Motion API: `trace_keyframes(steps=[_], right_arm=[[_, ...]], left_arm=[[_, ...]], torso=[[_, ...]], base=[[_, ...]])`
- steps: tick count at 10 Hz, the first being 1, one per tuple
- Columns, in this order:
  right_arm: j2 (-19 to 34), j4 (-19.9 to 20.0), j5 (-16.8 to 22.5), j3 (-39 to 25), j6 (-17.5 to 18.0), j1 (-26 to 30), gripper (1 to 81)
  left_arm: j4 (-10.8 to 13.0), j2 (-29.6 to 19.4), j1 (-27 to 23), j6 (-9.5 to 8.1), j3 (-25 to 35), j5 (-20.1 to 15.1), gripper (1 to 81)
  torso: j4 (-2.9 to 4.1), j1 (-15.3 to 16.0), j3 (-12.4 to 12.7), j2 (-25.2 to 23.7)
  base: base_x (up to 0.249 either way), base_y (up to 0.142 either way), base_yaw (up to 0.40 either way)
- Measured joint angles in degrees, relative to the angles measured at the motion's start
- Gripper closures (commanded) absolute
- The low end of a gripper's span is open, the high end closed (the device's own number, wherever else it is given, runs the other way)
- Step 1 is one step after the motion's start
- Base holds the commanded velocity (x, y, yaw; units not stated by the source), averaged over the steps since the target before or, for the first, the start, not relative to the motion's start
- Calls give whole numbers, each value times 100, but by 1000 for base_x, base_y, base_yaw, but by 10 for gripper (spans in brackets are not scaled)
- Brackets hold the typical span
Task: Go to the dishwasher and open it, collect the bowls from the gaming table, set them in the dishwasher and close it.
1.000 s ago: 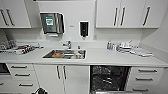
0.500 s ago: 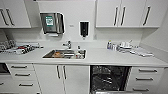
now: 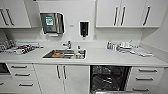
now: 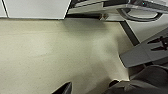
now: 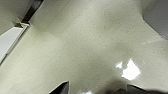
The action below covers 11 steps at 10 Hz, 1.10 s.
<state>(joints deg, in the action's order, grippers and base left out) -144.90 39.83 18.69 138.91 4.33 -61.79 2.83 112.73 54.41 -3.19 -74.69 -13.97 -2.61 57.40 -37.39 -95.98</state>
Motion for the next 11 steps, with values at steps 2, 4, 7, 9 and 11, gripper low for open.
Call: trace_keyframes(steps=[2, 4, 7, 9, 11], right_arm=[[-218, 0, -9, 87, -1033, -271, 10], [-433, 5, 18, 72, -1731, -383, 10], [-551, 2, -20, 76, -2431, -566, 10], [-649, 5, -61, 76, -2811, -680, 10], [-681, 5, -96, 83, -2949, -870, 10]], left_arm=[[-2, 395, 312, 20, -640, 133, 10], [-2, 675, 579, 35, -1281, 204, 10], [-2, 1147, 1130, 45, -1982, 245, 10], [-2, 1451, 1420, 45, -2410, 297, 10], [-2, 1781, 1679, 52, -2732, 361, 10]], torso=[[0, 0, 0, 0], [0, 0, 0, 0], [0, -193, 0, 297], [0, -453, 0, 706], [0, -730, 0, 1138]], base=[[0, 0, 0], [0, 0, 0], [0, 0, 0], [0, 0, 0], [0, 0, 0]])
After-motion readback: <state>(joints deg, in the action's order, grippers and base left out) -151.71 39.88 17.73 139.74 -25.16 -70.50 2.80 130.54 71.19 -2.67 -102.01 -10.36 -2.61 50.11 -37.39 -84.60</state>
